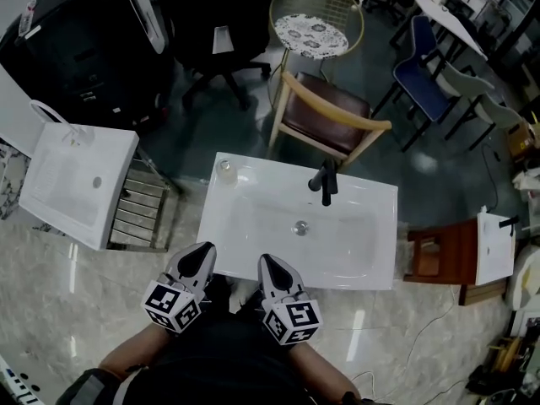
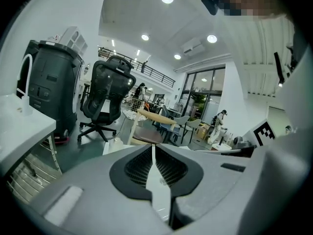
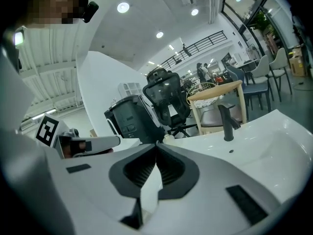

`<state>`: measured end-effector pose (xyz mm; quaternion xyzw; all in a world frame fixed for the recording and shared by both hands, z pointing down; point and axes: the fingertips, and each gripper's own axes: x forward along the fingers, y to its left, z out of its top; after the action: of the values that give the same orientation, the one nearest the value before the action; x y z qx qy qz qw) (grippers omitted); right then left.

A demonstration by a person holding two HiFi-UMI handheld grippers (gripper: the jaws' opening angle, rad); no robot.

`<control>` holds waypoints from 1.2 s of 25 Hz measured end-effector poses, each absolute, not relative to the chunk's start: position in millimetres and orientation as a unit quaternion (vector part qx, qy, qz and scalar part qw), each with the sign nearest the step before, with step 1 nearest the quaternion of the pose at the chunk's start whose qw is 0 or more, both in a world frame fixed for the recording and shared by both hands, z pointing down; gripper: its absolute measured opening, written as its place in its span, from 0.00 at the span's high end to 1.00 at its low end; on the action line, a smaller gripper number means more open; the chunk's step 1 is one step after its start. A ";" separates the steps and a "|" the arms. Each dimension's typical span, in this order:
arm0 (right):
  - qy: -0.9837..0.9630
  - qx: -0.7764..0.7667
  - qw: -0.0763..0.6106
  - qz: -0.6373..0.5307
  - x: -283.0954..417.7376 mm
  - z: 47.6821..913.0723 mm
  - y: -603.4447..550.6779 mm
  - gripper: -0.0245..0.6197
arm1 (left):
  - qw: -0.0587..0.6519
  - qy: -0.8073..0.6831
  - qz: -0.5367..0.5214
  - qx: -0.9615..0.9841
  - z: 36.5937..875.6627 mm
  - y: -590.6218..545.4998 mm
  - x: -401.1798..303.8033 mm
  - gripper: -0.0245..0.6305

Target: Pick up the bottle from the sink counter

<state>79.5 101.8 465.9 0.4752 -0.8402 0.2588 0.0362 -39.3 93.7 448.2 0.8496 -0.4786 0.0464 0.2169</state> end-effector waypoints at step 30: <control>-0.812 0.512 0.076 0.268 67.4 502.3 -35.0 0.95 | 0.135 -0.429 0.155 0.880 532.4 -88.3 -90.0 0.65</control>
<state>67.4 -35.0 502.3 0.5124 -0.8124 0.2679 0.0757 -90.0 -88.3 532.4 0.8796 -0.4293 0.1545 0.1347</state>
